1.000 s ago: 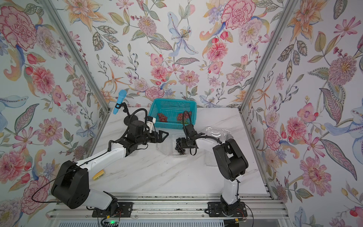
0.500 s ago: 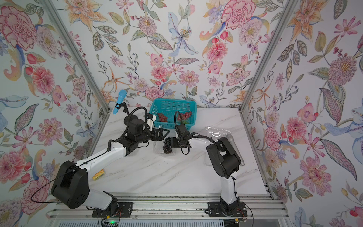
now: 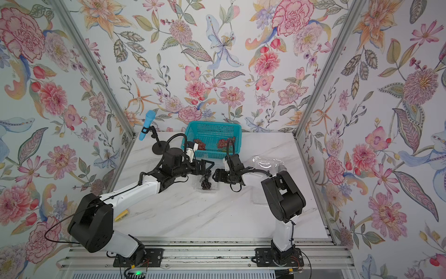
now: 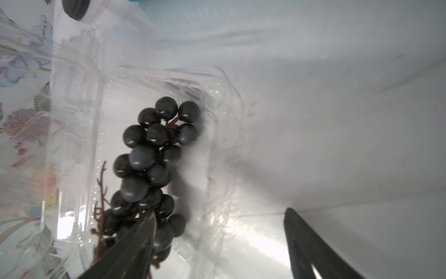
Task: Pack grapes into containers
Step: Close the packing box at the center of the board.
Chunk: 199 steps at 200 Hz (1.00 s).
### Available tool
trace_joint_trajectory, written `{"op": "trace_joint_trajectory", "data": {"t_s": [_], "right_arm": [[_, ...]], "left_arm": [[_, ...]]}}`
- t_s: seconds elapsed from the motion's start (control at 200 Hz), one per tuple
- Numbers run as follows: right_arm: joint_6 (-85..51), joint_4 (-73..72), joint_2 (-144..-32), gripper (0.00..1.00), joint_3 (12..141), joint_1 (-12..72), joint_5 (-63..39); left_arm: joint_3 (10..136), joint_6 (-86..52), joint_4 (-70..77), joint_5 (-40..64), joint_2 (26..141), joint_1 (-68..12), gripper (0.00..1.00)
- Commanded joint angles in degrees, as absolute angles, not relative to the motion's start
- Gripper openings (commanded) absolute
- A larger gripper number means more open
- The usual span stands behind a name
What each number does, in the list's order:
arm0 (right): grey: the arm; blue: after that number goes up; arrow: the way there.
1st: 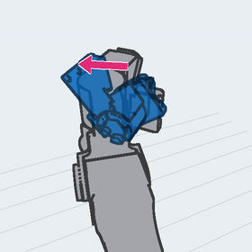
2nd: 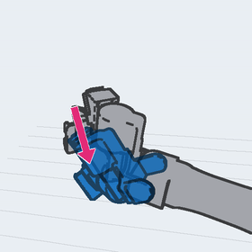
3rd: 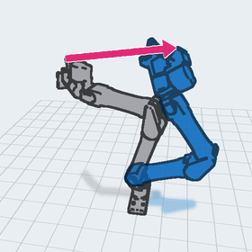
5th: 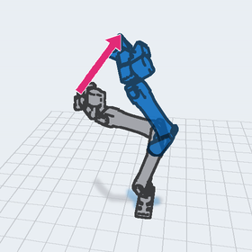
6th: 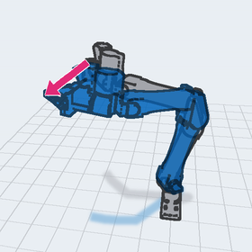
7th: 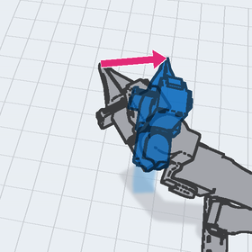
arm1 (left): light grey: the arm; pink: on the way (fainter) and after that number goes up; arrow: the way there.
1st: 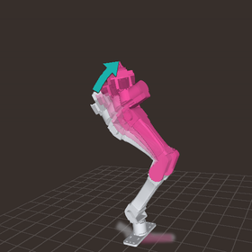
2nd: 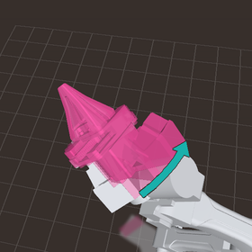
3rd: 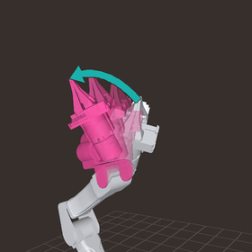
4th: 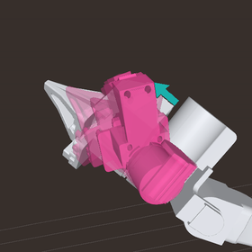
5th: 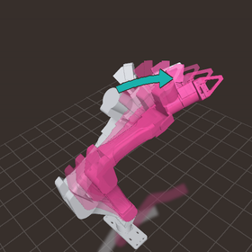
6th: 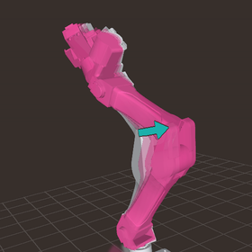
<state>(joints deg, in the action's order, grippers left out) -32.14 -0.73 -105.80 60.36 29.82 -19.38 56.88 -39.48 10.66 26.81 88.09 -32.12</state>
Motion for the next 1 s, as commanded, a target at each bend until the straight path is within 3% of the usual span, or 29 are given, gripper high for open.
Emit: {"op": "trace_joint_trajectory", "data": {"t_s": [0.0, 0.63, 0.991], "right_arm": [[-34.3, -6.4, -102.5, 0.86, 57.3, 27.5, -23.3], [-38.8, -16.7, -98.1, 0.99, 49.3, 18.2, -30.2], [-42.4, -21.5, -102.5, 0.92, 51.8, 19.9, -30.4]], "left_arm": [[58.4, -41.0, 13.3, 27.7, 89.2, -33.3, 1.0], [50.4, -46.5, 26.6, 26.6, 94.8, -35.7, 1.0], [46.2, -47.6, 30.3, 25.6, 95.6, -36.3, 1.0]]}}
